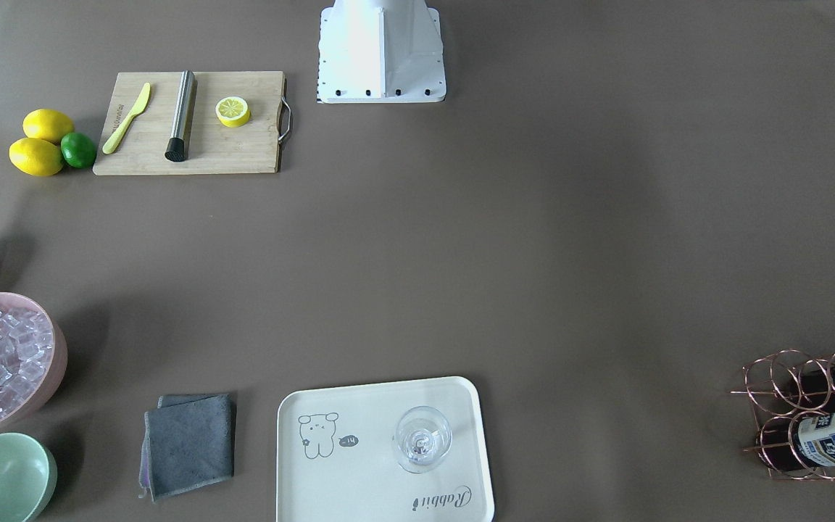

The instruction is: Take tea from basket to plate

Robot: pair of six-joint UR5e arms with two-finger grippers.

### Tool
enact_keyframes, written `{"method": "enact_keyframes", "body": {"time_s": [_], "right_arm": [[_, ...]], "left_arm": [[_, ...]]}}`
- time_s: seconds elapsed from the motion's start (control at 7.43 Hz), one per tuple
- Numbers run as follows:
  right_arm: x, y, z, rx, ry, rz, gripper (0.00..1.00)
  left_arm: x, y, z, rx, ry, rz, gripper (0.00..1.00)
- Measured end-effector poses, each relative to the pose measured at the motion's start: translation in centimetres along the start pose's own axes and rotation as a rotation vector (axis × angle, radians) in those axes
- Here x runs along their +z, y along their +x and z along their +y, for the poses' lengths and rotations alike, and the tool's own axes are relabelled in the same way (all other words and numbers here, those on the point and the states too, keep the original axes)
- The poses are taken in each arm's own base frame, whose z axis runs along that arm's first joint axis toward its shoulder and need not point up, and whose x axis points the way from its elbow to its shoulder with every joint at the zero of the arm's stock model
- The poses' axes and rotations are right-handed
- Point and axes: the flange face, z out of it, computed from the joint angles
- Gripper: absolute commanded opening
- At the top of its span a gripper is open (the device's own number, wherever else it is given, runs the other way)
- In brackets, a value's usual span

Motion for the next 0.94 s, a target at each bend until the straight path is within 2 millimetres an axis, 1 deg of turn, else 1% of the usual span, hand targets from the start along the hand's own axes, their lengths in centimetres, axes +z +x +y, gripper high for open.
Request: {"method": "enact_keyframes", "body": {"time_s": [0.13, 0.27, 0.4, 0.54, 0.67, 0.81, 0.94], "right_arm": [[1.1, -3.0, -1.9, -0.107, 0.033, -0.031, 1.0], [2.9, -5.9, -3.0, -0.208, 0.07, -0.07, 1.0], [5.4, -7.4, -3.4, -0.262, 0.09, -0.106, 1.0], [7.2, -8.0, -3.9, -0.309, 0.125, -0.132, 1.0], [7.9, -8.4, -4.2, -0.355, 0.168, -0.148, 1.0], [8.0, -8.9, -4.2, -0.394, 0.214, -0.161, 0.98], [7.5, -9.6, -4.0, -0.425, 0.278, -0.18, 0.98]], "left_arm": [[-0.1, 3.1, -0.2, -0.094, 0.036, 0.012, 0.98], [-0.1, 5.6, -0.5, -0.175, 0.059, 0.028, 0.98], [0.3, 7.1, -1.0, -0.231, 0.067, 0.05, 0.98], [1.3, 7.9, -1.7, -0.256, 0.067, 0.069, 0.98], [2.1, 8.3, -2.2, -0.269, 0.065, 0.081, 0.98], [3.0, 8.5, -2.2, -0.275, 0.061, 0.077, 0.98], [4.0, 8.8, -1.8, -0.279, 0.056, 0.069, 0.97]]}}
